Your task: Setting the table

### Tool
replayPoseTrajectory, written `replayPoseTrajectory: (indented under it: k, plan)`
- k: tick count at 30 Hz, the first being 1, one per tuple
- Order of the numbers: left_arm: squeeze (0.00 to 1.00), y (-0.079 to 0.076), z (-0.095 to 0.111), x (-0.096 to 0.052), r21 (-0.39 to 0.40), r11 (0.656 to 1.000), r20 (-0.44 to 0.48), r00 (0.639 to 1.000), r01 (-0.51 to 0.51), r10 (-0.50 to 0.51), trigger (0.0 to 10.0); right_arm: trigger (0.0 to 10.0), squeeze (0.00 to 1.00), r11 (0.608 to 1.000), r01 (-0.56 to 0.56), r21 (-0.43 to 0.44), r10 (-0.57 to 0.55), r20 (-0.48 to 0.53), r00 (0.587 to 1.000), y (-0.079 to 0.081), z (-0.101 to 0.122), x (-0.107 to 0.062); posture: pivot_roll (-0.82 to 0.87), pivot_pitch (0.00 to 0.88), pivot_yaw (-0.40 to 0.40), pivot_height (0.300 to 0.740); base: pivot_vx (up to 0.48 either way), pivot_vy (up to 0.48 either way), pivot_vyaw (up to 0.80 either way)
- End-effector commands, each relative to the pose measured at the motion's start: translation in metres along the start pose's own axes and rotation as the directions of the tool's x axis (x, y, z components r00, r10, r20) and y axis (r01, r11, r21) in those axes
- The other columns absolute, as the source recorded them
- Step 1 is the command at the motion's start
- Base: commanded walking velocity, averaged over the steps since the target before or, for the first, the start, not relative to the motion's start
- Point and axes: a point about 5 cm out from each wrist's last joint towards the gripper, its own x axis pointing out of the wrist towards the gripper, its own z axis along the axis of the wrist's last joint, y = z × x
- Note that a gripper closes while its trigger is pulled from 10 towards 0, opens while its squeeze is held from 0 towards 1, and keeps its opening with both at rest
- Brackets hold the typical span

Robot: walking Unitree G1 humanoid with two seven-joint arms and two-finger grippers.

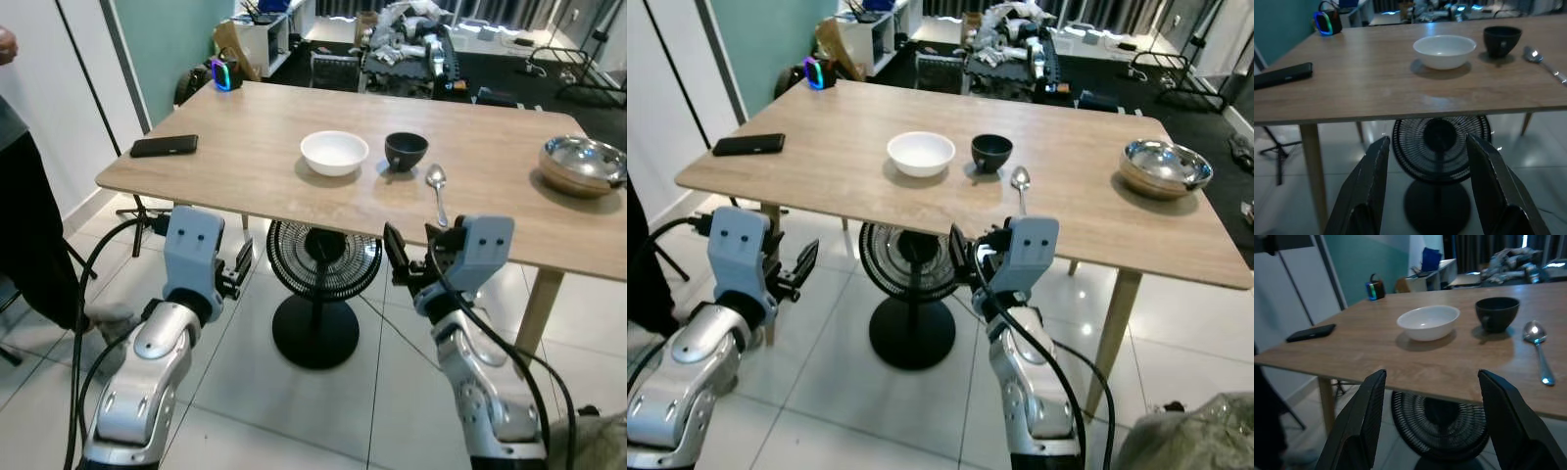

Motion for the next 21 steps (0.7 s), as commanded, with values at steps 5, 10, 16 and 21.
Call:
replayPoseTrajectory:
  k: [5, 10, 16, 21]
  plan:
    - [0.00, 0.005, -0.005, -0.001, 0.010, 1.000, -0.026, 1.000, -0.015, 0.015, 10.0, 10.0, 0.00, 0.999, -0.033, 0.010, 0.033, -0.008, 0.999, 0.006, -0.001, 0.000, -0.01, 0.000, 0.042, 0.740, 0.000, 0.000, 0.78]
    - [0.00, 0.004, -0.004, 0.000, 0.011, 1.000, -0.026, 1.000, -0.009, 0.009, 10.0, 10.0, 0.00, 0.998, -0.060, 0.018, 0.060, -0.012, 0.998, 0.010, -0.003, 0.000, -0.01, 0.000, 0.042, 0.740, 0.000, 0.000, 0.78]
    - [0.00, 0.001, -0.006, 0.000, 0.015, 1.000, -0.029, 1.000, 0.001, 0.000, 10.0, 10.0, 0.00, 0.994, -0.102, 0.027, 0.102, -0.014, 0.995, 0.015, -0.003, -0.001, -0.01, 0.000, 0.040, 0.740, 0.000, 0.000, 0.77]
    - [0.00, 0.000, -0.008, 0.000, 0.027, 1.000, -0.050, 0.999, 0.006, -0.004, 10.0, 10.0, 0.00, 0.990, -0.136, 0.033, 0.136, -0.017, 0.991, 0.019, -0.003, -0.002, -0.01, 0.000, 0.040, 0.740, 0.000, 0.000, 0.77]
